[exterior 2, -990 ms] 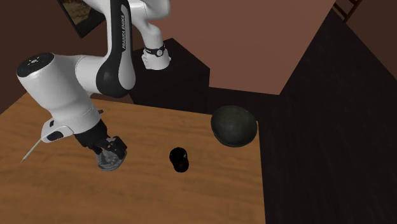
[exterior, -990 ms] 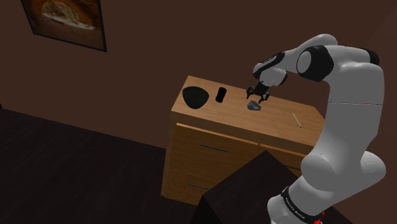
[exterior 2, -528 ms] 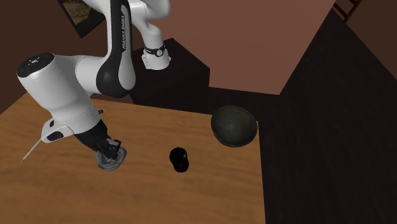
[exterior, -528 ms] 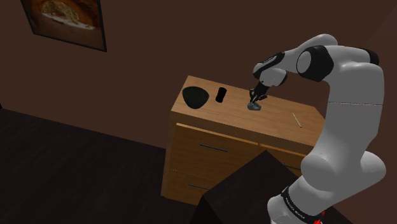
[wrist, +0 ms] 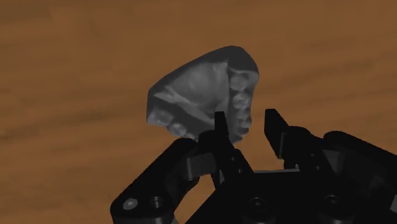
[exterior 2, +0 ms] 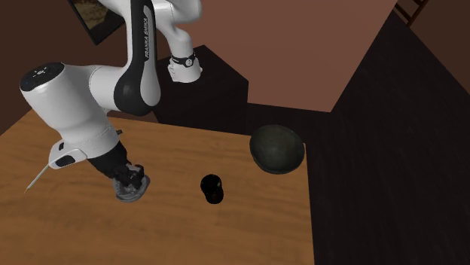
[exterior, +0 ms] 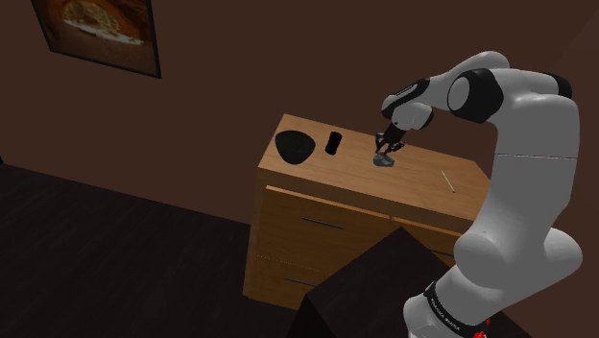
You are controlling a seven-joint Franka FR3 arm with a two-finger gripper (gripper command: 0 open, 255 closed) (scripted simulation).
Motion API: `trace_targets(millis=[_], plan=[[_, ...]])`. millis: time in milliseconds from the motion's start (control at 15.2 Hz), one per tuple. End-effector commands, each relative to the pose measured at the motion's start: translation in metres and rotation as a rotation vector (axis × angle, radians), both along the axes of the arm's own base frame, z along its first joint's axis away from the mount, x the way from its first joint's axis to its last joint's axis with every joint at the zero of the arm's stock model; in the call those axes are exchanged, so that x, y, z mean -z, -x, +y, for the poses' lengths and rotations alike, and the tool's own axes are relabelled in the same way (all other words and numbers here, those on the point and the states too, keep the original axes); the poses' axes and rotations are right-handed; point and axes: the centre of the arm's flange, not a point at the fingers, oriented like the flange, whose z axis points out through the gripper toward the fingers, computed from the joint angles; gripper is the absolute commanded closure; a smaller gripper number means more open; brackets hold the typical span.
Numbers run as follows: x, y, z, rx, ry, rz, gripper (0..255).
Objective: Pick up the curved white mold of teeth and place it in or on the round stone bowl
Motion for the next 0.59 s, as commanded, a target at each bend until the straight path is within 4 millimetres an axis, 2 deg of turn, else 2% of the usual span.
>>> trace_targets(millis=[0, 66, 132, 198, 330, 528], plan=[[-0.001, 0.012, 0.004, 0.246, -0.06, -0.014, 0], [-0.001, 0.022, 0.012, 0.492, -0.12, -0.029, 0], [-0.002, 0.013, 0.007, 0.23, -0.059, -0.014, 0], [-0.002, 0.013, 0.007, 0.23, -0.059, -0.014, 0], [-0.003, 0.032, 0.023, 0.785, -0.192, -0.047, 0], [0.007, 0.03, 0.023, 0.789, -0.193, -0.047, 0]])
